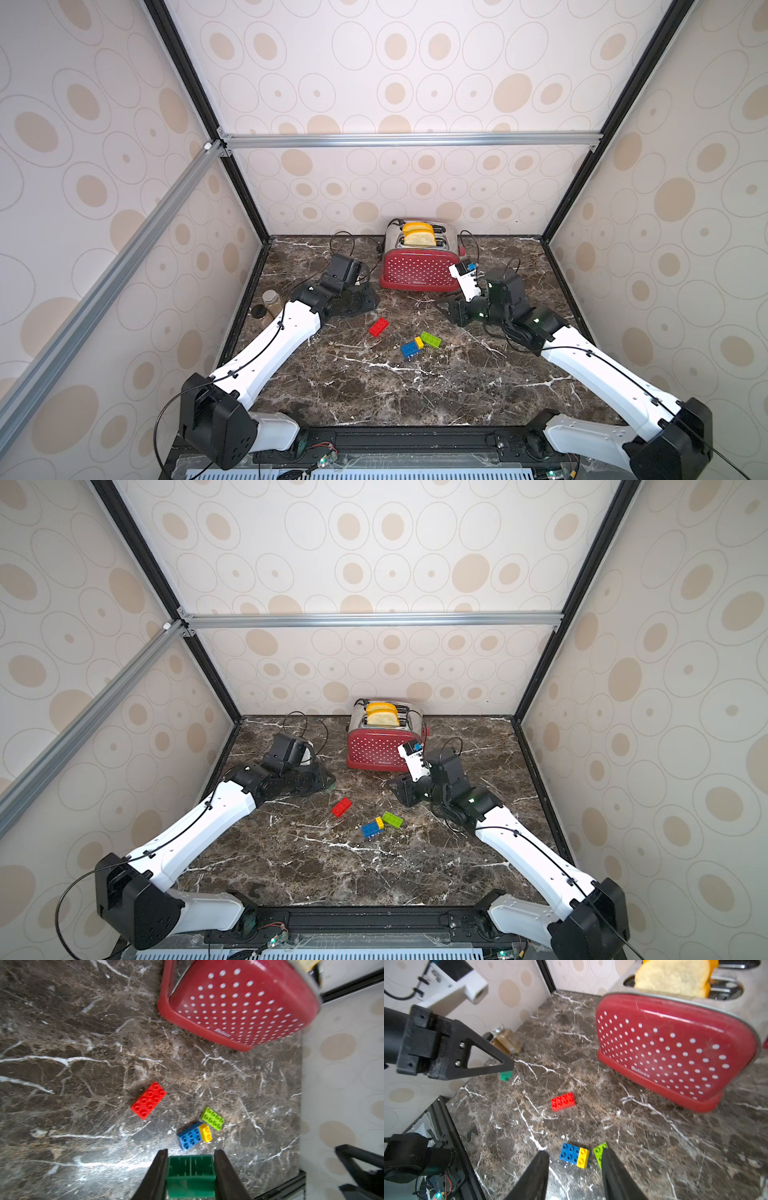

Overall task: Assemble the number 5 with lego
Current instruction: Pick up the lego brick from the center of the board.

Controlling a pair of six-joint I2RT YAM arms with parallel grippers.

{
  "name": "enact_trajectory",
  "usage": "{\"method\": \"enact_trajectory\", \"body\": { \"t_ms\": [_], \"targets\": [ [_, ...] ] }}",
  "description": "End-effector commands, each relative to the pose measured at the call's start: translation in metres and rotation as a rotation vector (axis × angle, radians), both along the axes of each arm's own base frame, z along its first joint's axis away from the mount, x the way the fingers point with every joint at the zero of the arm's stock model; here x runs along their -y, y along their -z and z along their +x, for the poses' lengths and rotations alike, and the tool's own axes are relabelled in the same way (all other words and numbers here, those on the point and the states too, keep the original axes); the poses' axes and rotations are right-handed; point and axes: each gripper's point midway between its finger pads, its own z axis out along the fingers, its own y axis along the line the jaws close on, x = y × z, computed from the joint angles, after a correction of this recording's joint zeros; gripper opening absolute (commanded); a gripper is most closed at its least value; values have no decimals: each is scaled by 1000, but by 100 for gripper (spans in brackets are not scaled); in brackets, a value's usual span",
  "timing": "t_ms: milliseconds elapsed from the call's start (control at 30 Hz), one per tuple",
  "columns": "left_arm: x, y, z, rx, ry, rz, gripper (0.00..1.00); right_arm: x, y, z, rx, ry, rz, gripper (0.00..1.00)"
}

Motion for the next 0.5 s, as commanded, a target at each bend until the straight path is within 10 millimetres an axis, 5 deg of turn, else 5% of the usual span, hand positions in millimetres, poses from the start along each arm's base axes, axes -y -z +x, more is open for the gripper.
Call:
{"method": "enact_trajectory", "body": {
  "t_ms": [0,200,467],
  "targets": [
    [17,-44,10,58,-58,-229,31,-17,-29,-2,171,-62,123,46],
    [37,-71,9,47,-83,-497,31,-36,-36,-10,323,-118,178,47],
    [42,-90,3,37,-92,-649,32,-56,-47,-5,424,-133,221,51]
  ]
}}
